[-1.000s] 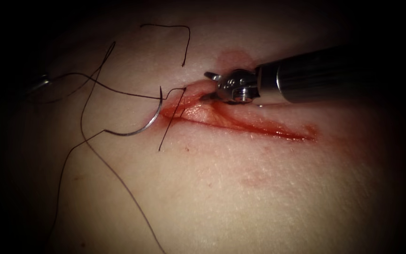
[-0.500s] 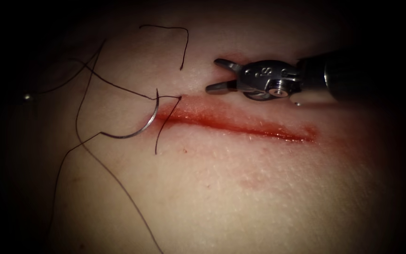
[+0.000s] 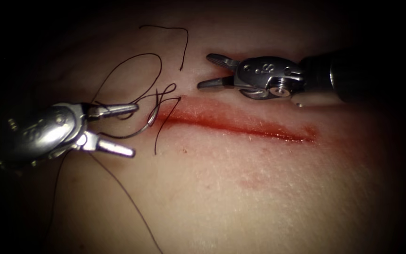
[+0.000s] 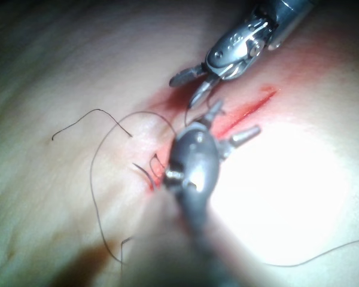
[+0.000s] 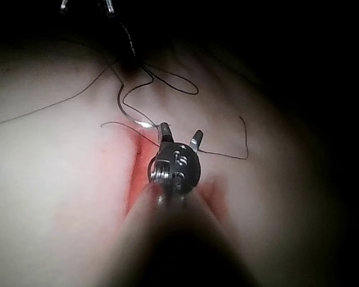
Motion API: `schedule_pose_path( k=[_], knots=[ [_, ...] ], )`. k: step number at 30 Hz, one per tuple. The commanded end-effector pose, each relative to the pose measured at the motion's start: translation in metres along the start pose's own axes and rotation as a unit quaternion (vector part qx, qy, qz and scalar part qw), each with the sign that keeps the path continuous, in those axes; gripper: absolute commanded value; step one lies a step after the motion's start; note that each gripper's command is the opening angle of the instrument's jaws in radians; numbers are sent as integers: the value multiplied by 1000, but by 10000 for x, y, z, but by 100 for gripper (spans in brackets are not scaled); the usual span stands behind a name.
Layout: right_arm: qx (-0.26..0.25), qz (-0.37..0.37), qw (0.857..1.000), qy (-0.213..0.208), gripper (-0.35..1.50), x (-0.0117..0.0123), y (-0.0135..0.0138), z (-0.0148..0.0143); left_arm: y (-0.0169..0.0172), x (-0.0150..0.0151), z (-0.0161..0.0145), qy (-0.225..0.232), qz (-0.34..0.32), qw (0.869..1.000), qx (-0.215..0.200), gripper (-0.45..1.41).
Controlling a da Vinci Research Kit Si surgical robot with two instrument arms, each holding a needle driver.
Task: Wound Closure
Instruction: Mistakenly failed to cut the long end of the suture.
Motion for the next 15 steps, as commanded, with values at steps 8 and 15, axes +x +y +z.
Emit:
schedule_pose_path(
  k=[8, 15],
  knots=[
    [20, 6, 1000, 8, 148, -16, -21, -19, -32, -15, 34, 41, 8, 999, 29, 60],
    [48, -12, 998, 25, 148, -34, -37, -39, -54, -7, 23, 66, 2, 997, 26, 56]
  ],
)
